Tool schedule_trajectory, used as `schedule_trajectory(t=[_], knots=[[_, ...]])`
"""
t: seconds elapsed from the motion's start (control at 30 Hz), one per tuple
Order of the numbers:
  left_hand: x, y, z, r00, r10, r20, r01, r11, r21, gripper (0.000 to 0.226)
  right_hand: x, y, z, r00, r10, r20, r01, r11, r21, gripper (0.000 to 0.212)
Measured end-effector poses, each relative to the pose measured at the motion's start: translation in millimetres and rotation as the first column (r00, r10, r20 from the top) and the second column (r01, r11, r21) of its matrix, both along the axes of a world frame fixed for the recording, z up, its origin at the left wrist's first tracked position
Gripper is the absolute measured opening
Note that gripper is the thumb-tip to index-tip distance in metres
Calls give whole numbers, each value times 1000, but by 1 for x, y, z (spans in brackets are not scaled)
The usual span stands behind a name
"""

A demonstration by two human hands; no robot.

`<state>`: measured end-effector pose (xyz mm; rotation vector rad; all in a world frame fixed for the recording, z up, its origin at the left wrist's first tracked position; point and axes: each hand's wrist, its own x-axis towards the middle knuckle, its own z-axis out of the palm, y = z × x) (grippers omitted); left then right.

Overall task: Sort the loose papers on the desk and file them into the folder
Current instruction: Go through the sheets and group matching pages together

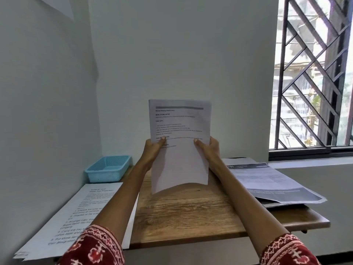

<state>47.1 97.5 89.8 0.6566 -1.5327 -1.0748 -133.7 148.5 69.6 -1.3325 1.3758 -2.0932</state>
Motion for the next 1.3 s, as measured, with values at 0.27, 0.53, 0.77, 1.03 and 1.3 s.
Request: schedule_trajectory(t=[0.27,0.53,0.77,1.03,1.3], knots=[[1,4,-88,991,25,135,-47,985,165,35,2,-16,-82,992,-99,-81,116,965,235,24],[-16,-17,-101,935,137,328,-217,951,221,41,11,-33,-98,887,-268,-377,390,871,298,36],[-52,-62,-142,787,229,573,-337,937,89,65,-12,-53,-110,595,-103,-797,702,549,453,45],[-71,-96,-152,462,461,757,-287,886,-365,33,-31,-86,-113,416,-22,-909,852,359,381,66],[-77,-118,-152,401,494,771,-327,864,-384,40,-38,-111,-112,245,168,-955,900,326,288,50]])
